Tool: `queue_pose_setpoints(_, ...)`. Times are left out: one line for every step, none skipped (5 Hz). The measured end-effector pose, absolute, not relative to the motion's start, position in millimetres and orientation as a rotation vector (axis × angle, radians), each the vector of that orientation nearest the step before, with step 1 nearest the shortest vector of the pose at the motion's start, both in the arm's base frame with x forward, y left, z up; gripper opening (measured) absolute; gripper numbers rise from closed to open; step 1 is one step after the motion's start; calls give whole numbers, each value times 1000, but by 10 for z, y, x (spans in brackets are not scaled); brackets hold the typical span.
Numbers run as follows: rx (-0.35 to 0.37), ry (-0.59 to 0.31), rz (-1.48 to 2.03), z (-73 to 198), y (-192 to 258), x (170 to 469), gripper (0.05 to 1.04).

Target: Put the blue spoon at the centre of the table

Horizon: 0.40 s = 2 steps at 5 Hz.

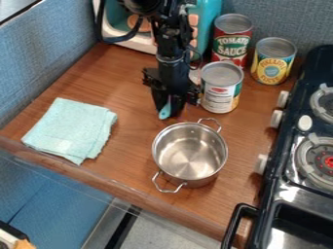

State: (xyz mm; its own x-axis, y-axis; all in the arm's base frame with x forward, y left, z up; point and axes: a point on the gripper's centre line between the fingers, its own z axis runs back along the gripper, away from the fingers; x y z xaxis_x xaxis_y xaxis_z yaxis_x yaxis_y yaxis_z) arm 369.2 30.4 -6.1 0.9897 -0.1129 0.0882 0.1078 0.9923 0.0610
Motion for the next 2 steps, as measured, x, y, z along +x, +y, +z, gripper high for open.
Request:
queue_pose_setpoints(88, -68, -142, -68, 289, 3668, 327)
queue_pose_setpoints(76, -51, -126, -31, 289, 3528, 326)
